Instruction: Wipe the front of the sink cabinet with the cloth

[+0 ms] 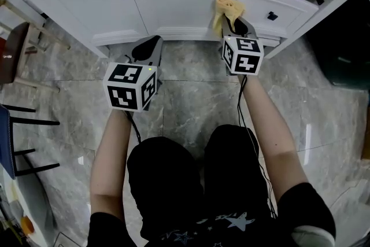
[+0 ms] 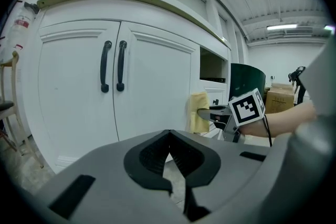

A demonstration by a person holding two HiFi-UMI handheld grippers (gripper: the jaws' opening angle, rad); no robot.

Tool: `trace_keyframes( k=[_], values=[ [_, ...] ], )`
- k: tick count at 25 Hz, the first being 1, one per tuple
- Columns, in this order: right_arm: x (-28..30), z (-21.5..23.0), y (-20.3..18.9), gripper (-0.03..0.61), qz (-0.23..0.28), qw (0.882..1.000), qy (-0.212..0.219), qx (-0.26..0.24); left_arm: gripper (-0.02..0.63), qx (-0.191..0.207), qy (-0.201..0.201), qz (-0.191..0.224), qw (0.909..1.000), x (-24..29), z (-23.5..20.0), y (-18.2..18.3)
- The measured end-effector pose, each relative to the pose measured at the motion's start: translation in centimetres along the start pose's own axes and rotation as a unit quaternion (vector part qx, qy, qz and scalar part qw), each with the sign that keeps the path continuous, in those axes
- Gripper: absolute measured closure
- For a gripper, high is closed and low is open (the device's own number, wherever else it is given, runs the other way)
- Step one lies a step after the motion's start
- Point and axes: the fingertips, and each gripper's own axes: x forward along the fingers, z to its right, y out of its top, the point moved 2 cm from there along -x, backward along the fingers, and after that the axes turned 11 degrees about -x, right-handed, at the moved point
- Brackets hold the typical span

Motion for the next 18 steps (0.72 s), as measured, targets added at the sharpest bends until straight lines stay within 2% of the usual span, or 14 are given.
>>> trace_keyframes(
  k=[4, 8, 12, 18],
  values=[
    [-0.5, 0.8, -0.3, 0.514, -0.001, 1.0, -0.005, 0.003, 0.597, 0.001, 0.006, -0.006, 1.0, -0.2, 0.2, -0.6],
    [-0.6, -0.3, 0.0, 0.514, 0.003, 1.0, 0.008, -0.019, 0.597, 0.001, 0.013, -0.002, 0.9999, -0.7, 0.0, -0.5],
    [-0.1, -4.0, 0.6, 0.514, 0.016, 0.998, 0.048, -0.038, 0.597, -0.002, 0.027, 0.002, 0.9996, -1.8, -1.4, -0.7],
    [2.6, -11.9, 0.8, 0.514, 0.028, 0.993, 0.111, -0.041, 0.597, -0.019, 0.063, 0.002, 0.9979, -3.7, -6.1, -1.9]
  ],
)
